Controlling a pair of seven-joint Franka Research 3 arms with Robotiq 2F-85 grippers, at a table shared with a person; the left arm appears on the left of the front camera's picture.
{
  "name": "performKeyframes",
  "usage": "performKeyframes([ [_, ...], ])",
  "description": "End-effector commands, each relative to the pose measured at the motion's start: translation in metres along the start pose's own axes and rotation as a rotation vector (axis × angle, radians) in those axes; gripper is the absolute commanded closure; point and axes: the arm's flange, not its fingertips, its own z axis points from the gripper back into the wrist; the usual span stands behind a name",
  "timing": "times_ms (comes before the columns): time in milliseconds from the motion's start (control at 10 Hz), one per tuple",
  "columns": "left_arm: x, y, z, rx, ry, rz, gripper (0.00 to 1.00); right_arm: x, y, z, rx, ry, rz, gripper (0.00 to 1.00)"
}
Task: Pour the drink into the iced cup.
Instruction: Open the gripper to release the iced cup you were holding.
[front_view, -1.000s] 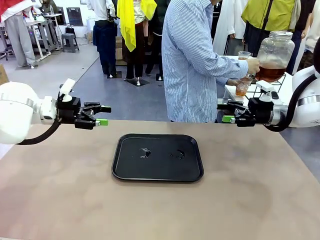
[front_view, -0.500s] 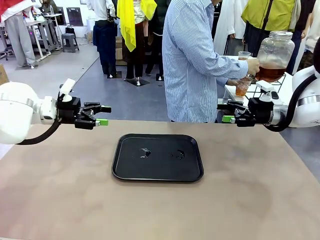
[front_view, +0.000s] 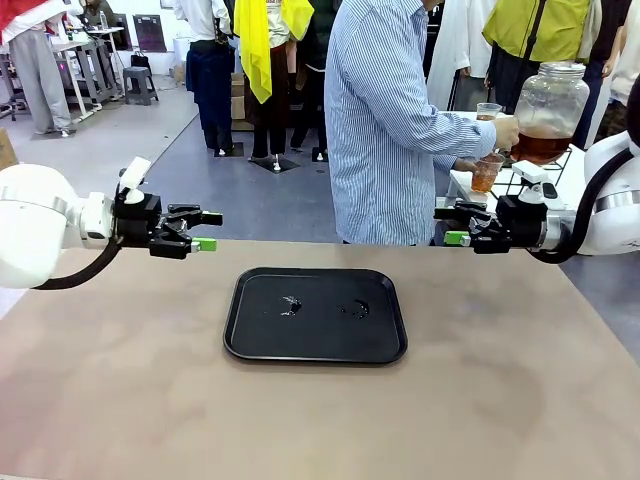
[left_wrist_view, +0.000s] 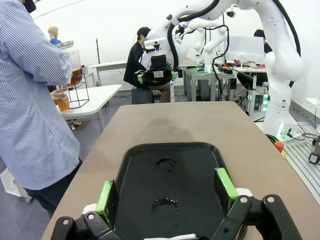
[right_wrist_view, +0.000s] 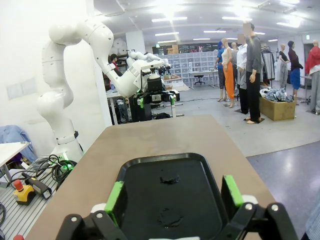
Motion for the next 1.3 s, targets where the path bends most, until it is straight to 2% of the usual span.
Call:
performKeyframes([
  [0,0.0010,0.0000,-0.0008,-0.001,-0.001,0.006,0.00,0.0039,-0.0012,-0.0009,0.010,0.004,-0.009,0.00],
  [1200,0.0010,0.0000,-0.0008,-0.001,-0.001,0.006,0.00,0.0039,-0.0012,-0.0009,0.010,0.004,-0.009,0.00],
])
